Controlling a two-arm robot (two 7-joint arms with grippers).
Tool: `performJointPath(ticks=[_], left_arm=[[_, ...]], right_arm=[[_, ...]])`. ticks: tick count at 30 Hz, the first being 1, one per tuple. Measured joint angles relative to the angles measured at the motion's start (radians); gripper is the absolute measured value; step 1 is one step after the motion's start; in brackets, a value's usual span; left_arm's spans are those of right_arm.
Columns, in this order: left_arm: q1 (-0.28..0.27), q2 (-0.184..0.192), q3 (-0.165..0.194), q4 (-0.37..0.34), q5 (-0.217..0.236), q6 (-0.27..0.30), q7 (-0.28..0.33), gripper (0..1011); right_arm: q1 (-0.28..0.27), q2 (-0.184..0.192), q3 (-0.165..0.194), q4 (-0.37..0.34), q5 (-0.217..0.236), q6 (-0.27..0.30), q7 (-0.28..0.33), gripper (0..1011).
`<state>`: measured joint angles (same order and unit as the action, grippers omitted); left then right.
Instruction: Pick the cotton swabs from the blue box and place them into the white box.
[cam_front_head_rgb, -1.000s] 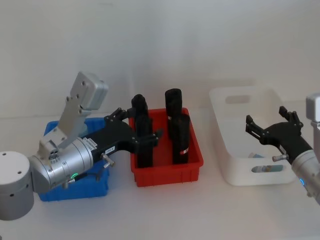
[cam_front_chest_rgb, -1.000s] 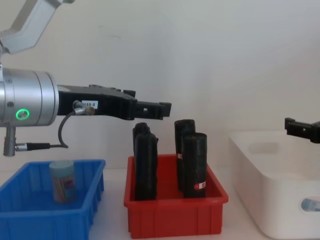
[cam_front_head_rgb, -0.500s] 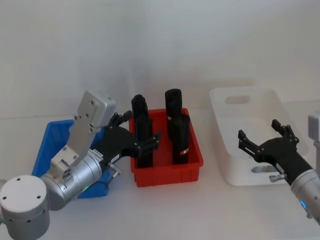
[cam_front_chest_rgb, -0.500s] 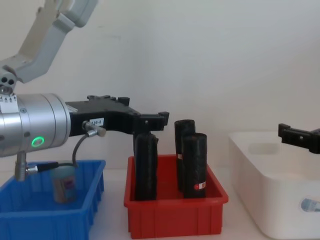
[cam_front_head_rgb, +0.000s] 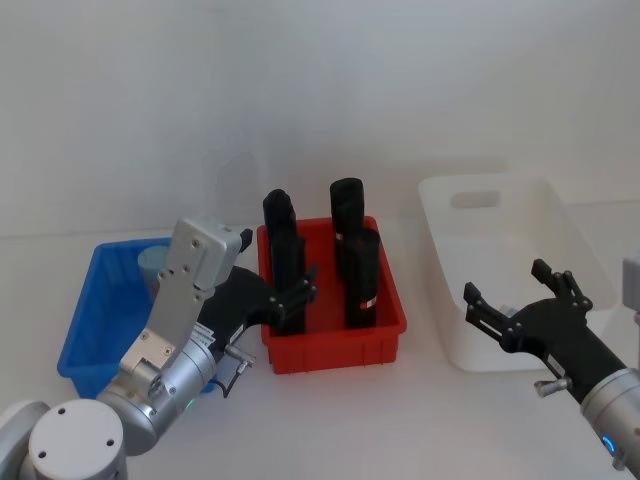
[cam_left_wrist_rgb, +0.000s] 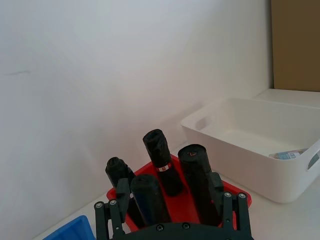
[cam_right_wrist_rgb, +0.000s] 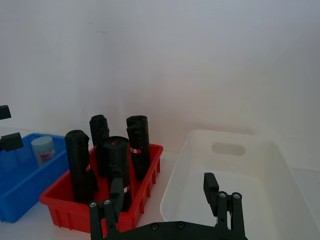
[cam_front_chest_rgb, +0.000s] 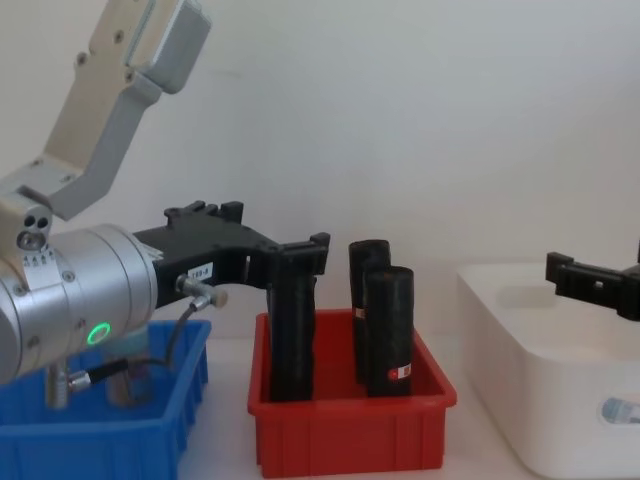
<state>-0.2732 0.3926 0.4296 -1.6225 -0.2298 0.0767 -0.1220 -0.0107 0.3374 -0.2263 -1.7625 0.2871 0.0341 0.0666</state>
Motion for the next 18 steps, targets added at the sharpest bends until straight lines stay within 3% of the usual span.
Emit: performJointPath(ticks=[7, 18], left_arm=[[0.027, -0.008, 0.019, -0.003, 0.023, -0.047, 0.084, 1000], [0.037, -0.011, 0.025, -0.004, 0.030, -0.063, 0.111, 1000]], right_arm=[[-0.004, 0.001, 0.000, -0.004, 0.001, 0.000, 0.000, 1002], [-0.004, 0.000, 0.001, -0.004, 0.001, 0.000, 0.000, 1002]])
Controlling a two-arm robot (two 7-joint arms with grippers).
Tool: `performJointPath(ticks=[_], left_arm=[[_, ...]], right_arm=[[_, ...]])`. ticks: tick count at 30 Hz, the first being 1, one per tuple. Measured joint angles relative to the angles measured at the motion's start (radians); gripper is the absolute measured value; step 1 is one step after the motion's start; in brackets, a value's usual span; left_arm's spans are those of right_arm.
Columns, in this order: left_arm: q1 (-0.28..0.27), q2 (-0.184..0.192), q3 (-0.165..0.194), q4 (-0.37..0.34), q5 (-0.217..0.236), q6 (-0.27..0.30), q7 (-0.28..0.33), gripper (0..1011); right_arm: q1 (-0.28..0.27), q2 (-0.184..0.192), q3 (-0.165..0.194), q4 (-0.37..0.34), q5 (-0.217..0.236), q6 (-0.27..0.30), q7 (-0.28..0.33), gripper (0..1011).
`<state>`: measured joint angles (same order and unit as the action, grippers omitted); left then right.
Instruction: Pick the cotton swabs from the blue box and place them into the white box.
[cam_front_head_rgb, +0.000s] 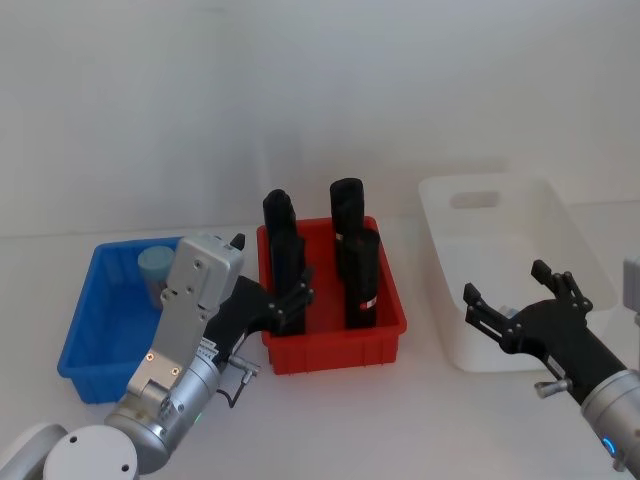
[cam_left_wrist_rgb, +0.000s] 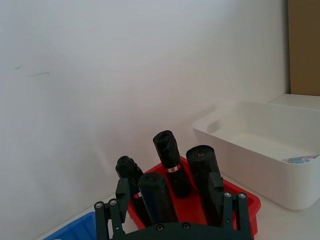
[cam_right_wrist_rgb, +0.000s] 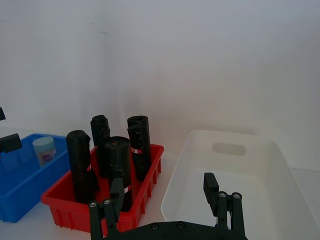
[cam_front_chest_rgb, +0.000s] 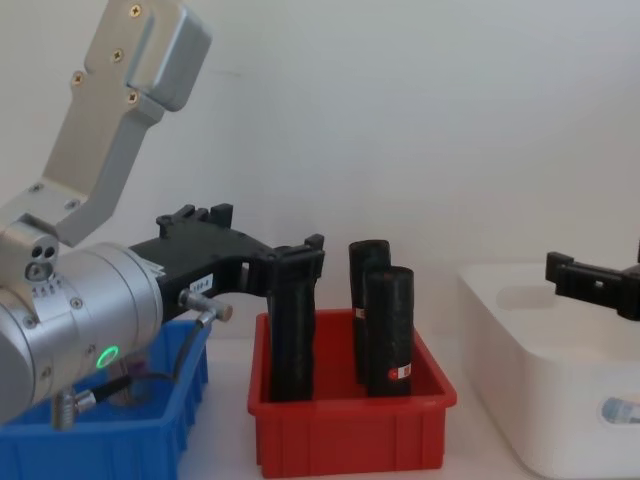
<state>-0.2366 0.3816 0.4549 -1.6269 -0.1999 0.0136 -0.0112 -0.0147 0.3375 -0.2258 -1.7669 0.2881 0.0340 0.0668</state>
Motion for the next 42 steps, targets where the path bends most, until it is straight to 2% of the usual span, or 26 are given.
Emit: performJointPath(ticks=[16, 26, 36, 42], left_arm=[[-0.001, 0.001, -0.001, 0.000, 0.000, 0.000, 0.001, 1000], [-0.001, 0.001, -0.001, 0.001, -0.001, 0.000, 0.000, 1000], [-0.001, 0.001, -0.001, 0.001, -0.001, 0.000, 0.000, 1000], [-0.001, 0.001, -0.001, 0.001, -0.001, 0.000, 0.000, 1000]], right_arm=[[0.001, -0.001, 0.000, 0.002, -0.002, 0.000, 0.002, 1002], [0.034, -0.011, -0.001, 0.041, -0.024, 0.002, 0.040, 1002], [0.130, -0.049, -0.013, 0.163, -0.079, -0.004, 0.136, 1002], [0.227, -0.092, -0.027, 0.296, -0.119, -0.029, 0.213, 1002]])
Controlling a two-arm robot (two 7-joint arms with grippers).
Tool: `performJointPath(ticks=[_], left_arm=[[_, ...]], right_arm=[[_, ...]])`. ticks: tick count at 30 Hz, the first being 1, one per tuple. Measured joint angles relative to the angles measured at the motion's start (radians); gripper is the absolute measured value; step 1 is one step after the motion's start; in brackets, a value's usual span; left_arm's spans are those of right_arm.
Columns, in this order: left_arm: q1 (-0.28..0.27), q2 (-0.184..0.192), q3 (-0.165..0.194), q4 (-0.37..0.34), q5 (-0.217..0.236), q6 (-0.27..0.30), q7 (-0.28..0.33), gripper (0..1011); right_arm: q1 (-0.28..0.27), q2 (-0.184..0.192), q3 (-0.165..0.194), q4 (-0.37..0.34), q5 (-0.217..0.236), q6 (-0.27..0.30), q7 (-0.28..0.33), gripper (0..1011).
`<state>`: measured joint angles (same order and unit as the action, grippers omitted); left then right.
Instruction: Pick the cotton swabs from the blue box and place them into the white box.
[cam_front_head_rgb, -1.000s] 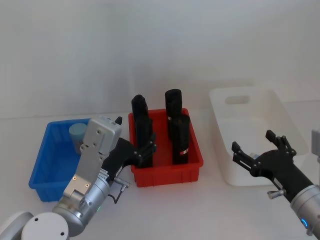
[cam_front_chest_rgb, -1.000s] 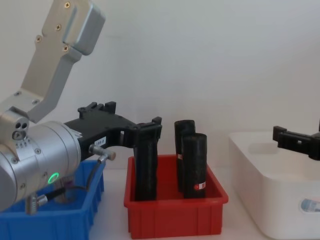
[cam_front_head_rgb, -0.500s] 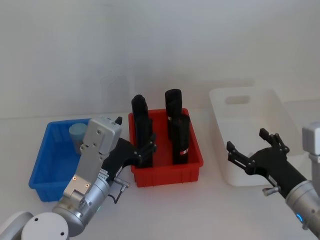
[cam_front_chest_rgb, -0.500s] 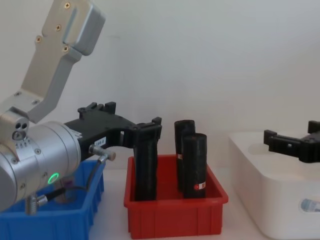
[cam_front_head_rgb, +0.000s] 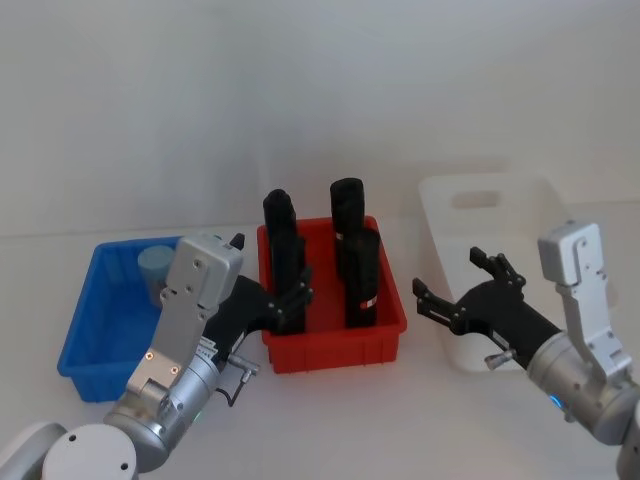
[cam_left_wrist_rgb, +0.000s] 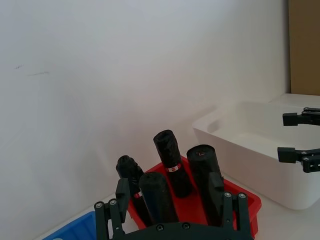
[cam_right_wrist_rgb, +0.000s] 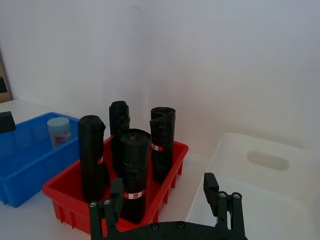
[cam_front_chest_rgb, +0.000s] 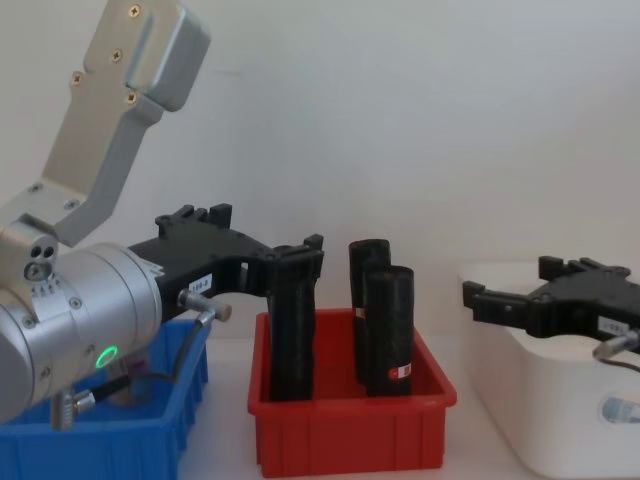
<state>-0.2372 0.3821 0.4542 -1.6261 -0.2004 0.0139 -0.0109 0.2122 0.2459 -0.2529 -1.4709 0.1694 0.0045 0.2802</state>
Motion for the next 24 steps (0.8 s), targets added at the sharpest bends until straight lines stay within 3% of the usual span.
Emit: performJointPath(ticks=[14, 24], left_arm=[[0.000, 0.000, 0.000, 0.000, 0.000, 0.000, 0.000, 1000], [0.000, 0.000, 0.000, 0.000, 0.000, 0.000, 0.000, 1000]], right_arm=[[0.185, -0.086, -0.031, 0.280, -0.052, -0.080, 0.124, 1002], [0.298, -0.136, -0.048, 0.461, -0.075, -0.139, 0.171, 1002]])
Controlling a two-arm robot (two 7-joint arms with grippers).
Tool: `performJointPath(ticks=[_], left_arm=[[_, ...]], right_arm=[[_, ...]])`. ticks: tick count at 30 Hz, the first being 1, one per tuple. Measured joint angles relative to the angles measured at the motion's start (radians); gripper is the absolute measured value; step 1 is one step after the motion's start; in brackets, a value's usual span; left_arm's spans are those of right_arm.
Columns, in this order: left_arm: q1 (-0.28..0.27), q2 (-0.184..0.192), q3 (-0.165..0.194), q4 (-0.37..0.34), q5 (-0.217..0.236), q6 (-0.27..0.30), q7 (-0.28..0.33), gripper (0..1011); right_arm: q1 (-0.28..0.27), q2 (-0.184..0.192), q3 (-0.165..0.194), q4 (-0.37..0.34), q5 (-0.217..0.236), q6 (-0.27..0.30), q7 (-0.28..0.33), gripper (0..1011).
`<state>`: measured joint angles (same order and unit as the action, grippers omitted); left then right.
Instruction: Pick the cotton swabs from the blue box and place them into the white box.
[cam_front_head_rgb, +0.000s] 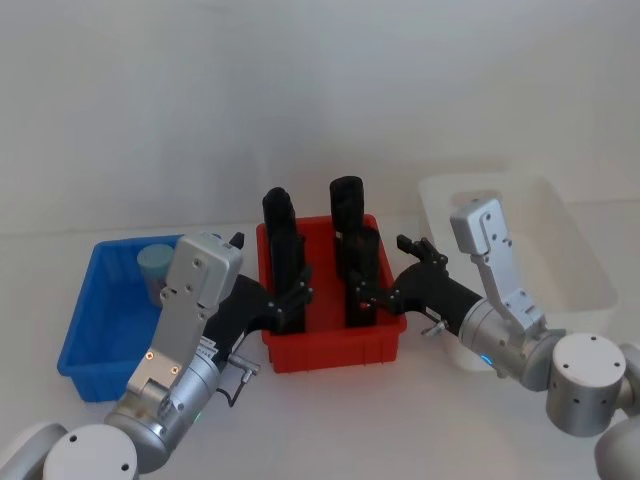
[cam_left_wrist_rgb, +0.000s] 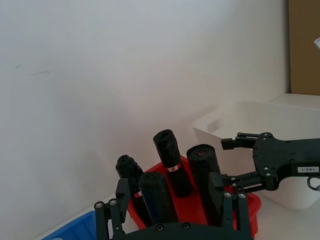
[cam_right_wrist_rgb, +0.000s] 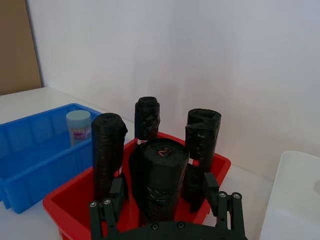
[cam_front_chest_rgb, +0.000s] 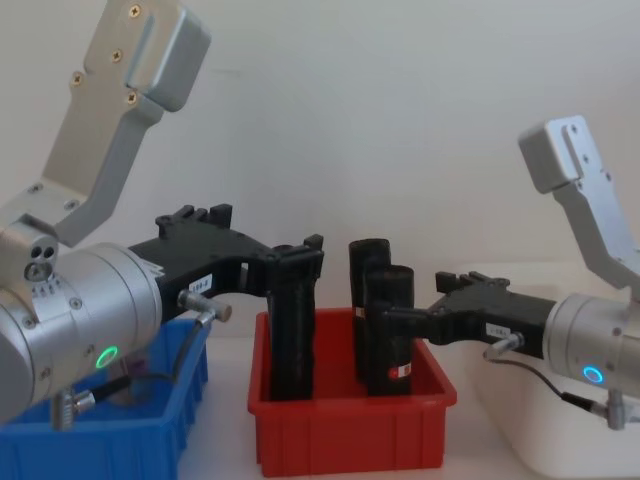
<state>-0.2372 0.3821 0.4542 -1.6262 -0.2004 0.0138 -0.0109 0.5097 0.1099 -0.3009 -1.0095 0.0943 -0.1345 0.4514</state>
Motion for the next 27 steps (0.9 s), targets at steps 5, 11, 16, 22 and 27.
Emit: performJointPath(ticks=[5, 11, 16, 22, 27], left_arm=[[0.000, 0.000, 0.000, 0.000, 0.000, 0.000, 0.000, 1000], [0.000, 0.000, 0.000, 0.000, 0.000, 0.000, 0.000, 1000], [0.000, 0.000, 0.000, 0.000, 0.000, 0.000, 0.000, 1000], [0.000, 0.000, 0.000, 0.000, 0.000, 0.000, 0.000, 1000], [0.000, 0.000, 0.000, 0.000, 0.000, 0.000, 0.000, 1000]], right_arm=[[0.054, -0.023, -0.007, 0.092, -0.007, -0.028, 0.017, 1002], [0.100, -0.043, -0.012, 0.175, -0.009, -0.055, 0.033, 972], [0.142, -0.061, -0.017, 0.256, -0.007, -0.084, 0.046, 862], [0.169, -0.073, -0.020, 0.309, -0.002, -0.106, 0.055, 688], [0.181, -0.078, -0.021, 0.332, 0.003, -0.118, 0.062, 538]])
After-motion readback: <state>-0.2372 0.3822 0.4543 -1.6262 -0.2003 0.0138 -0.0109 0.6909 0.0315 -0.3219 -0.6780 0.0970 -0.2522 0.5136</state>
